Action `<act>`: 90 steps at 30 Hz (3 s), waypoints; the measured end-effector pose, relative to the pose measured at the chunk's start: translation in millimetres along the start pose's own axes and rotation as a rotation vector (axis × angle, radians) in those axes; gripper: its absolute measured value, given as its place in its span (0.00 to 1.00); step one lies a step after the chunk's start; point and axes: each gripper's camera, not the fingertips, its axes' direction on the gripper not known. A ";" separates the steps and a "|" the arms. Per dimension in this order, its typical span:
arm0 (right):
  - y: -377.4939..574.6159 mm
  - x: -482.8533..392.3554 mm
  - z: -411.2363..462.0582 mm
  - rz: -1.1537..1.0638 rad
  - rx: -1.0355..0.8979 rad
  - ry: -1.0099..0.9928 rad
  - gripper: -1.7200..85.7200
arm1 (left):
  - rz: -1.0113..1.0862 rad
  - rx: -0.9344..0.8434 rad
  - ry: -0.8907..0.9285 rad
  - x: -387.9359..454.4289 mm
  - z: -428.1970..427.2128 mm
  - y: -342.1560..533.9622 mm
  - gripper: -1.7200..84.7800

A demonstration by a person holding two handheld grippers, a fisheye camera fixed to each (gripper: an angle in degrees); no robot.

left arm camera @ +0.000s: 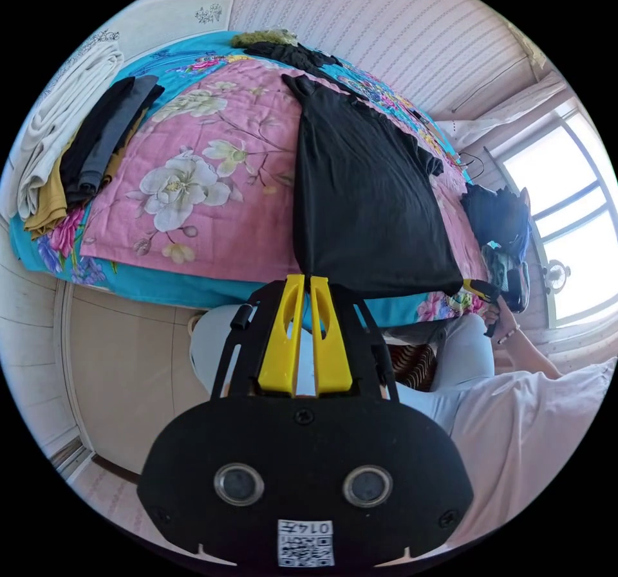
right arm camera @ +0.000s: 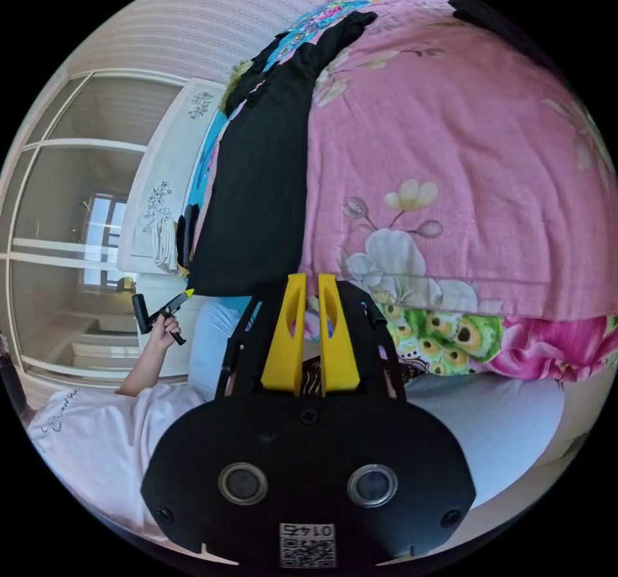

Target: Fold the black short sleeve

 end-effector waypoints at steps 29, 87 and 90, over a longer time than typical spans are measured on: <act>-9.9 51.8 24.6 -0.055 -0.131 -0.066 0.04 | -0.031 -0.002 0.012 -40.4 72.1 -4.0 0.01; -366.3 81.8 -124.1 0.062 0.359 0.137 0.07 | 0.769 -0.070 0.192 355.4 565.9 -358.0 0.08; -369.3 89.0 -131.6 0.091 0.305 0.136 0.04 | 0.751 -0.166 0.208 392.9 630.4 -386.4 0.08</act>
